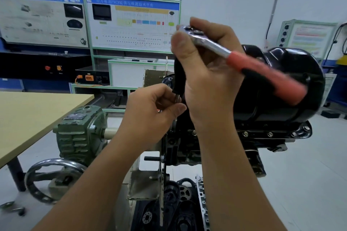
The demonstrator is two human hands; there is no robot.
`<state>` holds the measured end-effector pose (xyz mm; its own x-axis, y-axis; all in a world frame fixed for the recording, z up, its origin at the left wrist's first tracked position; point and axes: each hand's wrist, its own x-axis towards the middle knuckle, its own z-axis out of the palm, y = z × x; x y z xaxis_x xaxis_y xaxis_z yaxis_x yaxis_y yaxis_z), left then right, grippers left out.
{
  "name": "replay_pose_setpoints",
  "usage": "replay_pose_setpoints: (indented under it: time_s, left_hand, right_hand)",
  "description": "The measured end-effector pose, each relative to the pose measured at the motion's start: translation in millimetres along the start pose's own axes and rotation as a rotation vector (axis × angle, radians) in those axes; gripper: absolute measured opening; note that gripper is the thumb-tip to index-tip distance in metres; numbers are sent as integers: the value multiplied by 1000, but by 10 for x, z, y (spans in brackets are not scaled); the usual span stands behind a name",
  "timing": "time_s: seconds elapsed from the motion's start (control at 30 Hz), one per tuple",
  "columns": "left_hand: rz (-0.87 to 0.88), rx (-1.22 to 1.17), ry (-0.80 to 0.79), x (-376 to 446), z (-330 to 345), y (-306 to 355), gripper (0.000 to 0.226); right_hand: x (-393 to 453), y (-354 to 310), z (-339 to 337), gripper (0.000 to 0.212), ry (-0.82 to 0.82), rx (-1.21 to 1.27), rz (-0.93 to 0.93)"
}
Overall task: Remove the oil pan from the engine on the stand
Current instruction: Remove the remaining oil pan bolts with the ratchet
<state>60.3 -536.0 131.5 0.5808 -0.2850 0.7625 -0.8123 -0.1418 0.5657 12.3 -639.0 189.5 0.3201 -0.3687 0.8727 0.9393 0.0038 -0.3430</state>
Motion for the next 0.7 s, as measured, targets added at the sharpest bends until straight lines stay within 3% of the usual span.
replay_pose_setpoints:
  time_s: [0.07,0.17,0.23,0.37,0.47,0.53,0.7]
  left_hand:
    - [5,-4,-2,-3,1,-6,12]
    - [-26,-2,-76,17,-49,-31,14]
    - [-57,18,-125,25,-73,-36,15]
    - [-88,65,-84,21,-98,-65,13]
    - [-123,106,-201,27,-185,-105,15]
    - [-162,172,-318,25,-201,-138,19]
    - [-215,470,-304,5,-46,-196,23]
  right_hand:
    - [-1,14,1,22,30,-11,-9]
    - [25,-48,-13,13,-6,250,289]
    - [31,-59,-48,14,-42,297,382]
    - [39,-52,-62,16,-104,223,316]
    - [59,-42,-89,15,-56,252,317]
    - [75,-37,-115,12,-6,271,327]
    - [85,-24,-134,10,50,300,330]
